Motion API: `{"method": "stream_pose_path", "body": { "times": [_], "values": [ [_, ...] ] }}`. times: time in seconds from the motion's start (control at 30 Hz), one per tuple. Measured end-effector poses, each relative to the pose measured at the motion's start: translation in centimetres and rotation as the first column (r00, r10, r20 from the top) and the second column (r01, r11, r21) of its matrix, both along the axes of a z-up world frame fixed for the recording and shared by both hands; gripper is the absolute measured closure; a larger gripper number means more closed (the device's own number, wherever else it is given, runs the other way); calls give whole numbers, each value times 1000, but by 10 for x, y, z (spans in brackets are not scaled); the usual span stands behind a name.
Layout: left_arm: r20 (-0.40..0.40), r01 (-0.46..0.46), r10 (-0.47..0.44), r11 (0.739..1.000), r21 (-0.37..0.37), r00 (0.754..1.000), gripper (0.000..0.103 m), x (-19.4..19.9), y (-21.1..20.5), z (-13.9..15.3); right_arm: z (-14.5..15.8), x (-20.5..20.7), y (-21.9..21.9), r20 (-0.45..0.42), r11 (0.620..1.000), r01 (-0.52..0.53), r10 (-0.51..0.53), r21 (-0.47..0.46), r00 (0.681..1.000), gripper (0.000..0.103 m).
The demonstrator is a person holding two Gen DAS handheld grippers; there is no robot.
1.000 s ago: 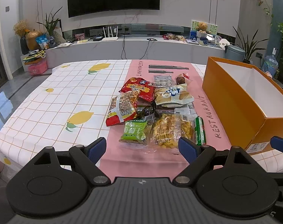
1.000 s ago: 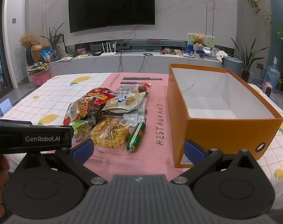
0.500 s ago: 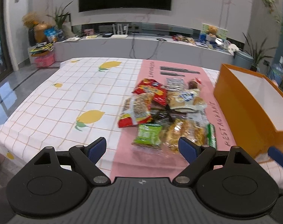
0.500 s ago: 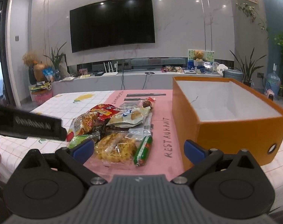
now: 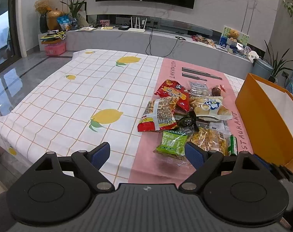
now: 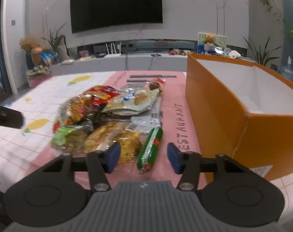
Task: Organize snacks
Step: 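Grasp the green sausage with the right tool while the left tool grasps the clear yellow-cracker bag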
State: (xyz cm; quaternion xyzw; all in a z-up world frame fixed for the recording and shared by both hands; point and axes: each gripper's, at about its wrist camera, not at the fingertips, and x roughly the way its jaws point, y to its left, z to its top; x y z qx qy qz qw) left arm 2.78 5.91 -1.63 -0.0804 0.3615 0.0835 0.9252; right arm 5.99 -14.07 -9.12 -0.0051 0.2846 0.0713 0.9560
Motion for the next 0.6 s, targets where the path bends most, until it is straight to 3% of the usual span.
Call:
{"method": "stream_pose_path", "body": {
  "times": [0.1, 0.37, 0.57, 0.6],
  "values": [
    [-10, 0, 0, 1000, 5, 1000, 1, 2, -1, -3, -10, 15, 4, -12, 998, 29, -30, -48, 999, 70],
    [-26, 15, -15, 1000, 8, 1000, 2, 5, -3, -7, -26, 43, 1, -74, 999, 52, -52, 5, 996, 71],
    [-39, 34, -34, 999, 11, 999, 2, 8, -7, -10, -32, 42, 3, -27, 999, 50, -50, 4, 998, 71],
    [-43, 39, -39, 999, 10, 998, 1, 9, -8, -10, -32, 40, 2, -20, 999, 47, -47, 8, 999, 77]
  ]
}}
